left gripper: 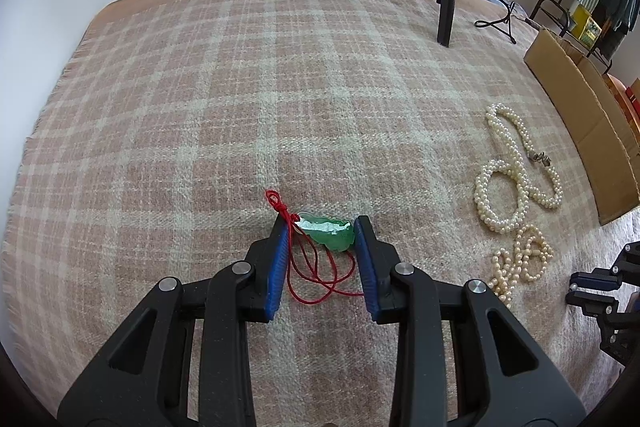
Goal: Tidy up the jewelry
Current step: 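Close the right tool on the single pearl while the left tool holds the pendant, then carry the pendant with the left tool into the box while the right tool carries the pearl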
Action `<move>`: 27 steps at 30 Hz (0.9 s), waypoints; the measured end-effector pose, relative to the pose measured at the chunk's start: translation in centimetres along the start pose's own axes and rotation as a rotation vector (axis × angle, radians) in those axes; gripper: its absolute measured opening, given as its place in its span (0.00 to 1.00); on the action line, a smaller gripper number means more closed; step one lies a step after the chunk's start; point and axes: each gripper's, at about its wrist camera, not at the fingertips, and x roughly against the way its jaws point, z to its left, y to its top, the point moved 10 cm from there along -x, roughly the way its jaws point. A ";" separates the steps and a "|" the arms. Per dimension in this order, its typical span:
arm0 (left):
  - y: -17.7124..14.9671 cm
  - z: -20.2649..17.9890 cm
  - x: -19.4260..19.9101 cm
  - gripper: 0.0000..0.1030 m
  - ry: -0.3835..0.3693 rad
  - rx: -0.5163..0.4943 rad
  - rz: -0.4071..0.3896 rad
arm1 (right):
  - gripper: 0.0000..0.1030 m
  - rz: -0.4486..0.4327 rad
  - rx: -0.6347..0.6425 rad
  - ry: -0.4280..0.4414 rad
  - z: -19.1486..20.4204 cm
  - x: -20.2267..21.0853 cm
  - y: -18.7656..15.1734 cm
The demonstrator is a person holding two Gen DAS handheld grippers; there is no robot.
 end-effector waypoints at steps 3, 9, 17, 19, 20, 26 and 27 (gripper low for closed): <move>0.0 0.0 0.3 0.30 0.002 0.002 -0.002 | 0.08 -0.008 -0.014 0.000 -0.1 0.3 0.1; 0.2 0.2 1.9 0.30 -0.003 0.020 -0.027 | 0.08 -0.051 -0.017 -0.016 0.2 2.3 0.9; 1.3 -0.9 6.1 0.30 -0.027 0.007 -0.103 | 0.08 -0.134 -0.043 -0.045 0.2 6.4 2.4; 1.7 -1.5 7.3 0.30 -0.040 0.001 -0.125 | 0.08 -0.158 -0.057 -0.055 -0.2 7.6 2.9; 1.9 -1.9 7.9 0.30 -0.048 -0.002 -0.135 | 0.08 -0.170 -0.064 -0.061 -0.3 8.2 2.9; 3.0 -5.0 10.7 0.30 -0.111 -0.014 -0.184 | 0.08 -0.232 -0.116 -0.111 -2.2 11.9 3.0; 3.2 -5.6 11.1 0.30 -0.121 -0.020 -0.189 | 0.08 -0.241 -0.128 -0.119 -2.6 12.5 2.9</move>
